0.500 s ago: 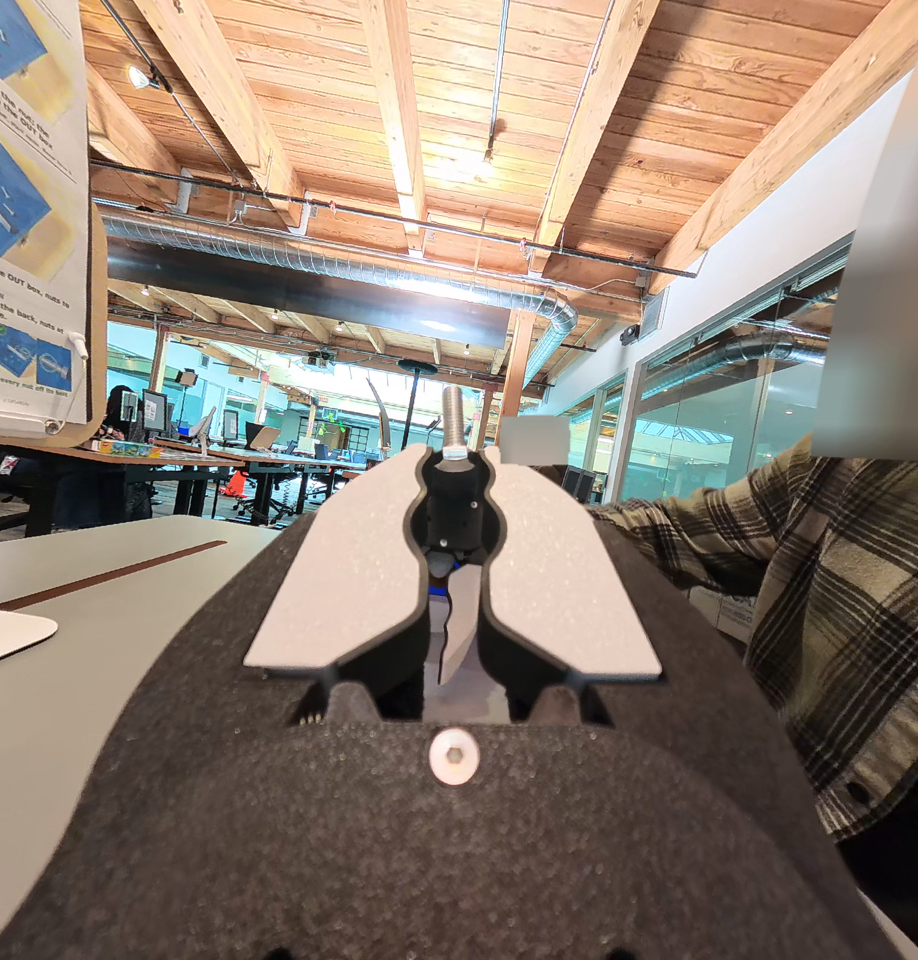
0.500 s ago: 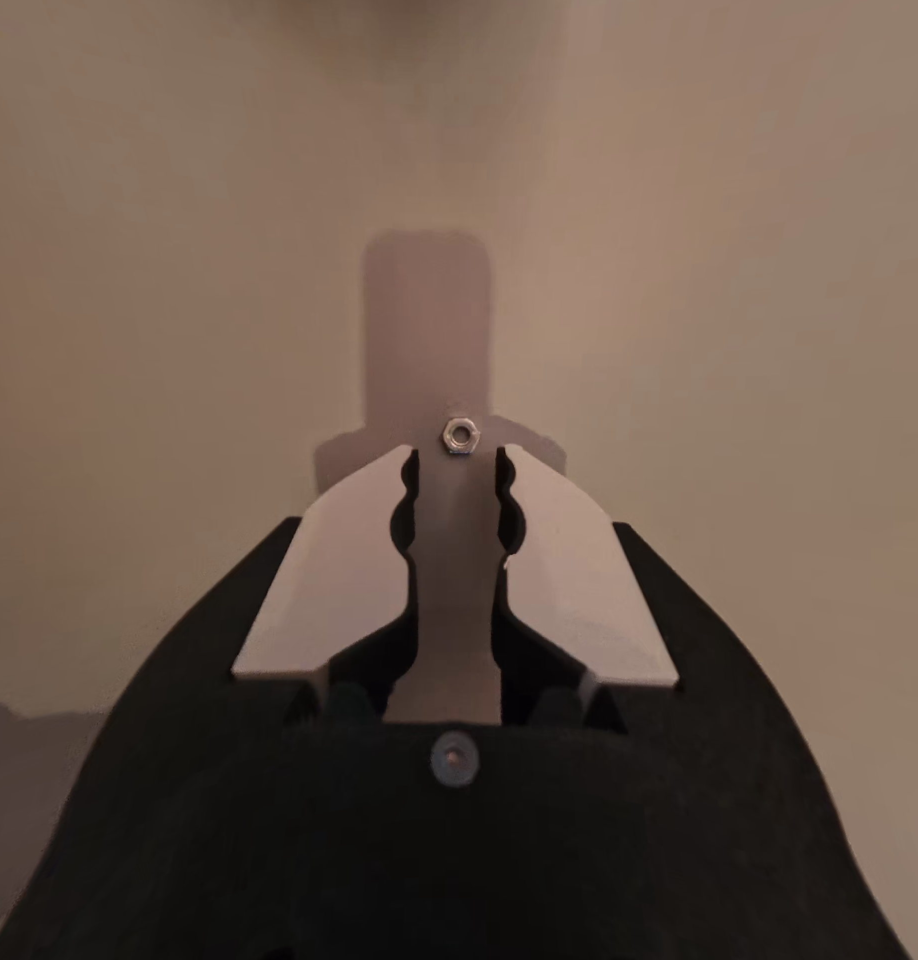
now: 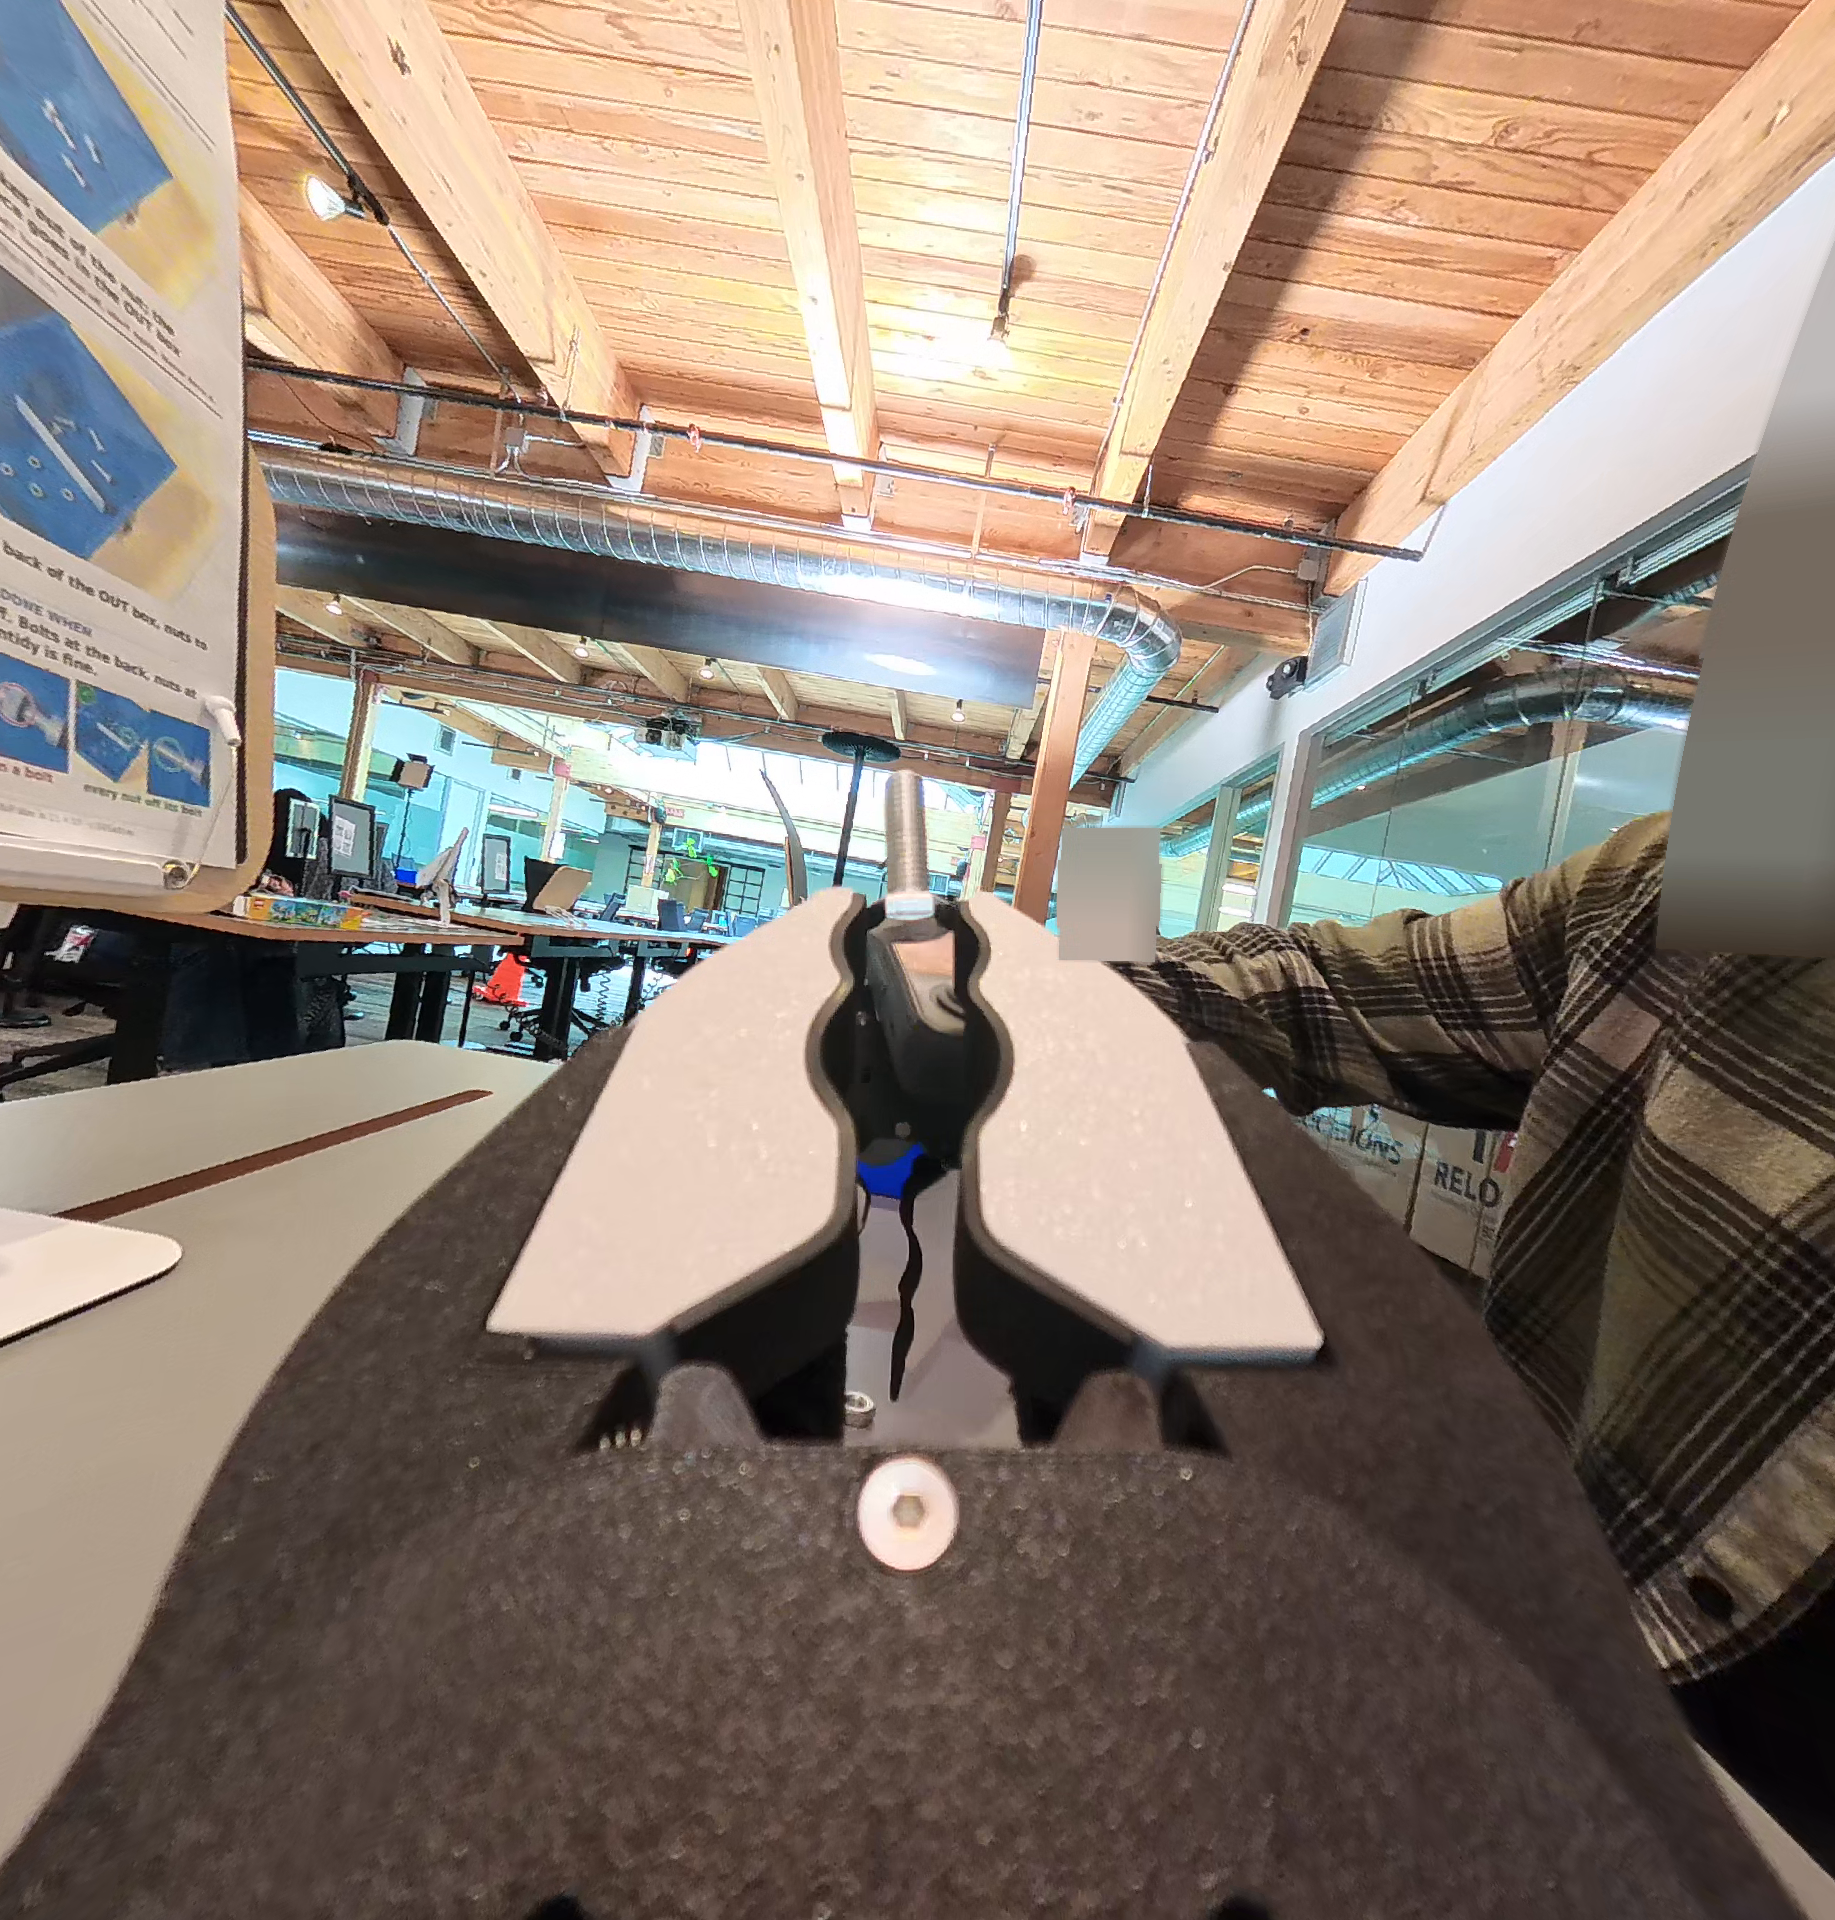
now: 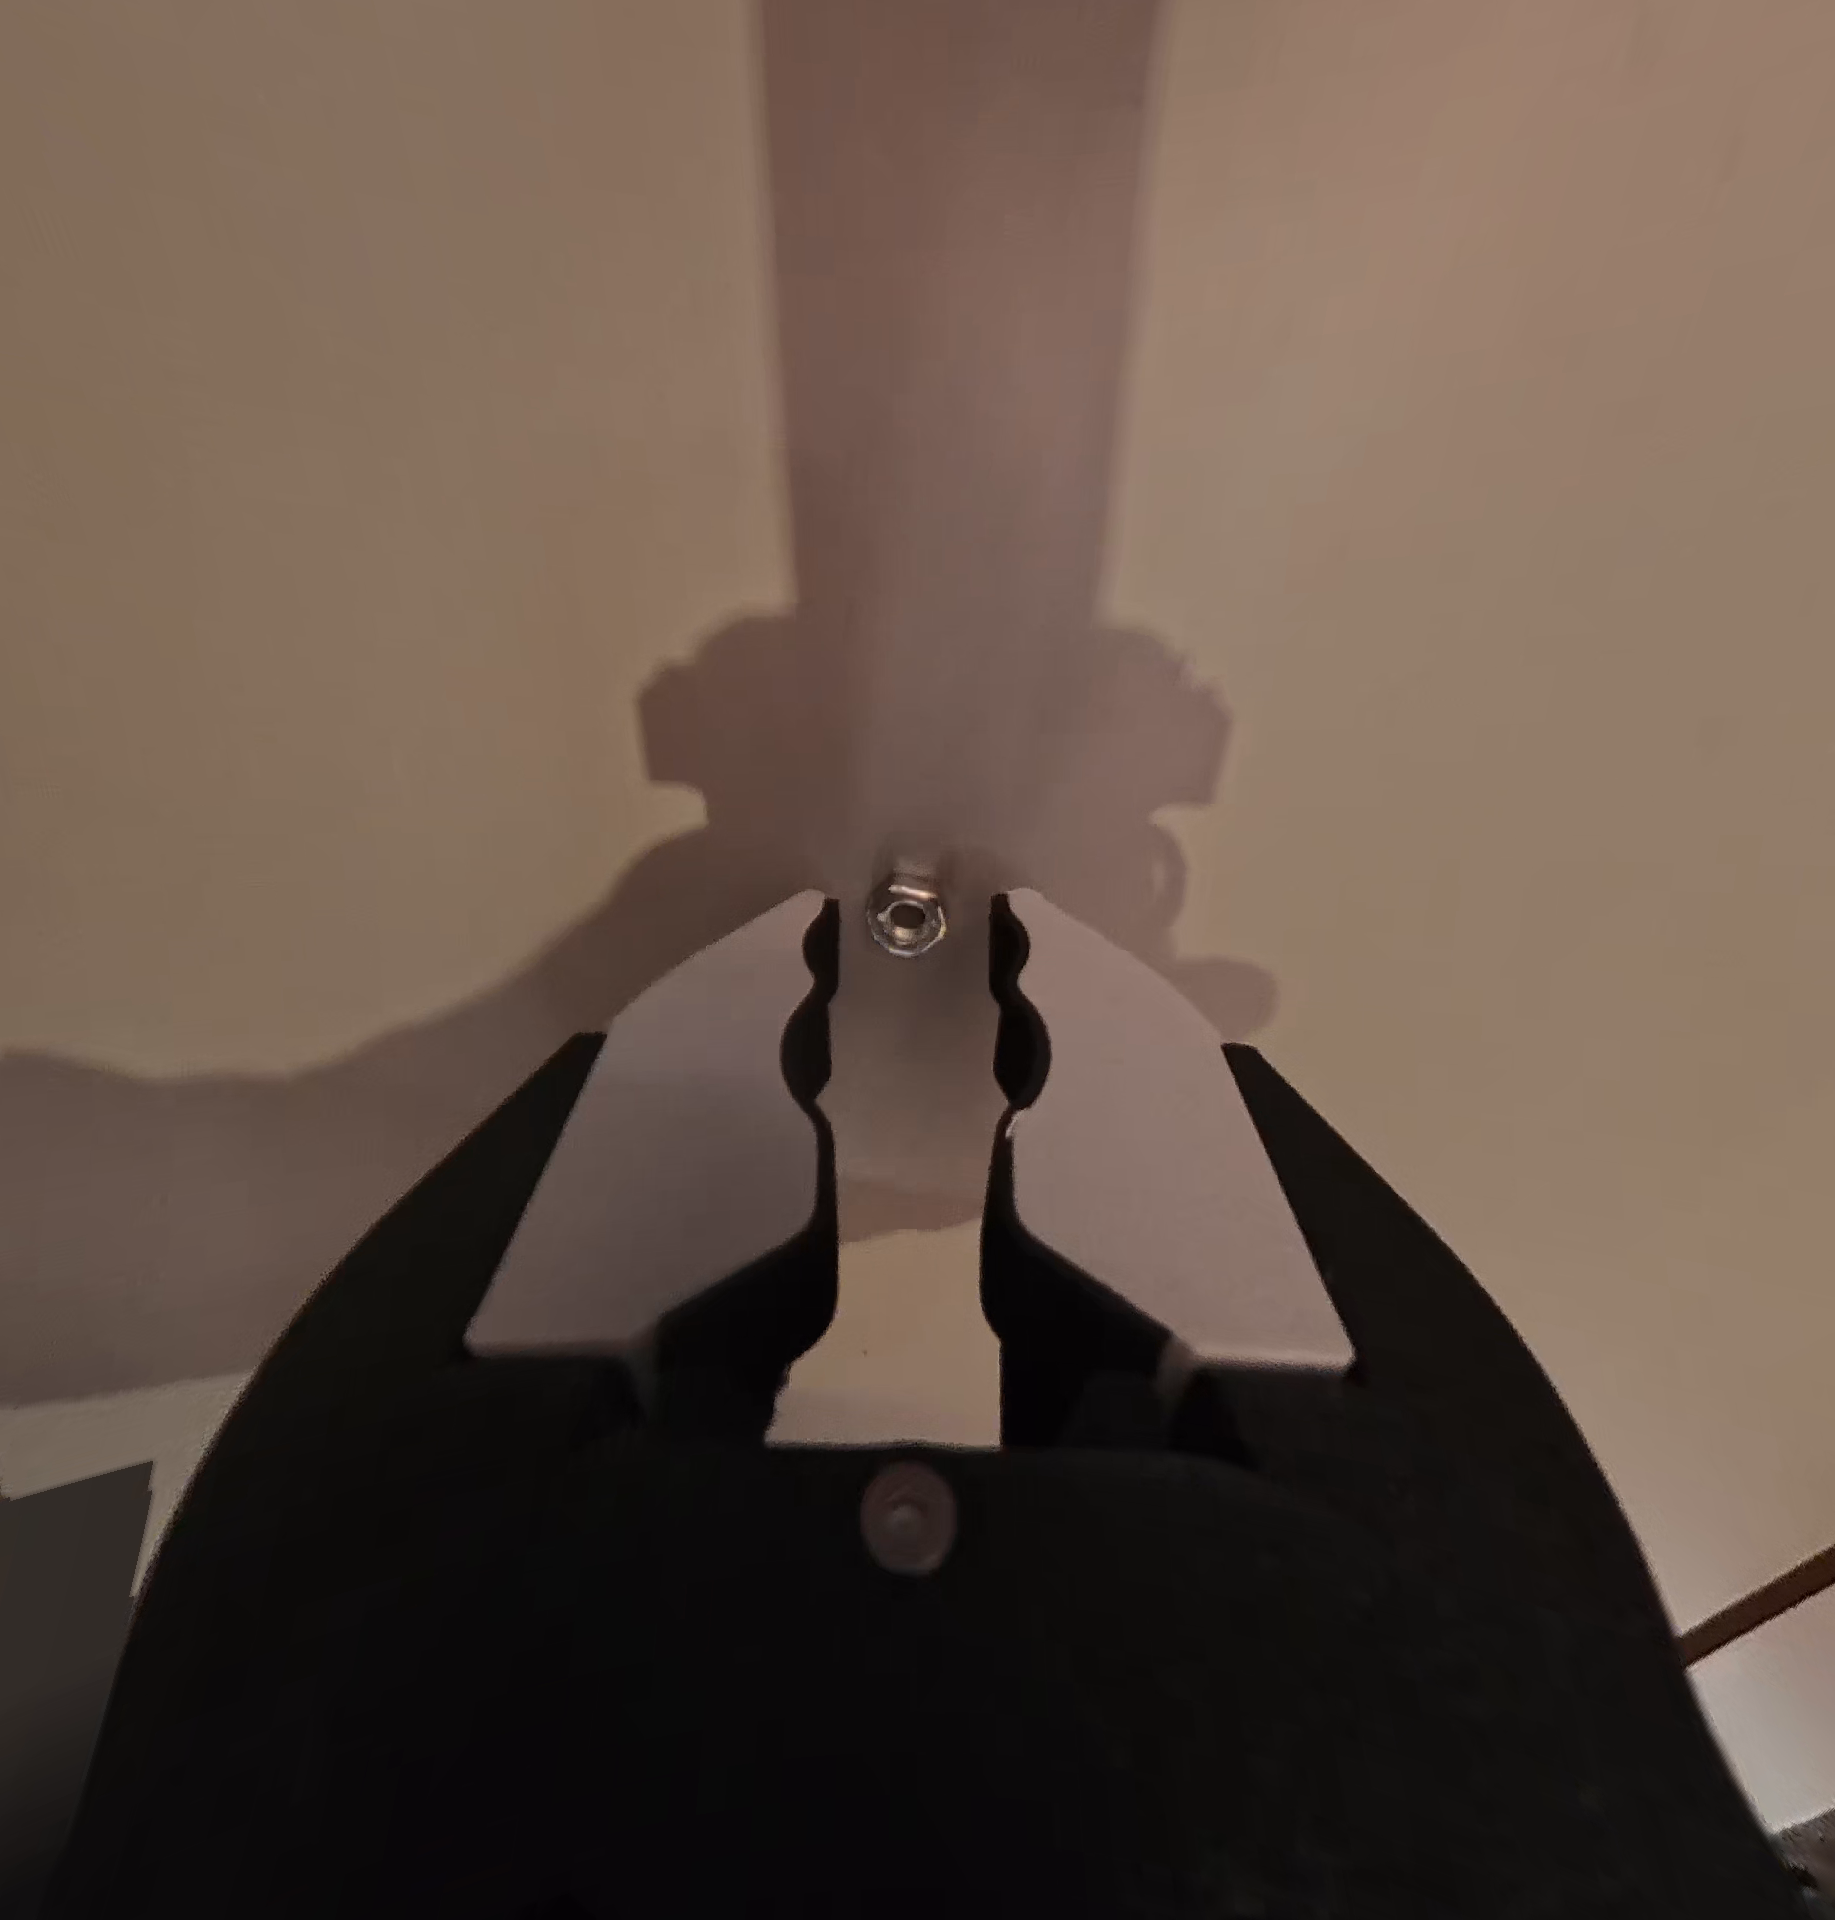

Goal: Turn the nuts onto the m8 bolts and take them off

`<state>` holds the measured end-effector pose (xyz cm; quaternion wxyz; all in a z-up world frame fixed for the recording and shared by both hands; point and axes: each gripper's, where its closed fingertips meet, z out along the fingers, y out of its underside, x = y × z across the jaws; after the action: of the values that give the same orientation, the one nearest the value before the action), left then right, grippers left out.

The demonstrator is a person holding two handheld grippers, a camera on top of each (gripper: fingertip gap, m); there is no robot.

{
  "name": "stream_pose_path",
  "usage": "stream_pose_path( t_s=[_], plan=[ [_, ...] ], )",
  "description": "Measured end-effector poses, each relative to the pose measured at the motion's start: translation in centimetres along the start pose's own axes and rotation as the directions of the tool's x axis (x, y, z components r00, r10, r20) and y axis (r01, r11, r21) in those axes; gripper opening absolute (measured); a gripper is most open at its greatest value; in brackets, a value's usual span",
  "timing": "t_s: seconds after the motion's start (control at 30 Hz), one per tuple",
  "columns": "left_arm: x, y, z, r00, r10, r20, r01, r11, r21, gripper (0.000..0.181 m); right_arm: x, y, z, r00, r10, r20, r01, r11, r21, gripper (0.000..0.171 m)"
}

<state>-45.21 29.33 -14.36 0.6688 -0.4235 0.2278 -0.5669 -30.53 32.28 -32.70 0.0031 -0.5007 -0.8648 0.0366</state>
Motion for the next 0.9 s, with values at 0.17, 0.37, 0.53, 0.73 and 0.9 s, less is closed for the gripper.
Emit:
stream_pose_path(
  t_s=[0.17,0.37,0.53,0.73,0.9],
  plan=[
    [0.0,0.0,0.0,1.000,-0.004,-0.001,0.004,1.000,0.001,0.015,-0.2,0.1,0.5,1.000,0.000,0.029,0.001,1.000,-0.023,0.022],
    [0.0,0.2,0.1,1.000,-0.006,-0.001,0.006,1.000,-0.004,0.015,-0.1,0.3,0.7,0.999,0.026,0.043,-0.026,1.000,-0.013,0.014],
    [-0.1,0.8,0.2,1.000,-0.006,-0.001,0.006,1.000,-0.028,0.014,0.4,0.6,-1.8,0.992,0.109,0.055,-0.113,0.991,0.069,0.014],
    [1.2,2.3,1.4,0.998,-0.022,-0.060,0.019,0.998,-0.063,0.014,1.7,-3.3,-15.8,0.994,0.107,0.027,-0.111,0.951,0.290,0.014],
    [2.8,2.4,2.5,0.990,-0.066,-0.125,0.063,0.998,-0.032,0.015,0.7,-9.0,-21.6,1.000,-0.028,-0.011,0.030,0.947,0.320,0.014]
  ],
)
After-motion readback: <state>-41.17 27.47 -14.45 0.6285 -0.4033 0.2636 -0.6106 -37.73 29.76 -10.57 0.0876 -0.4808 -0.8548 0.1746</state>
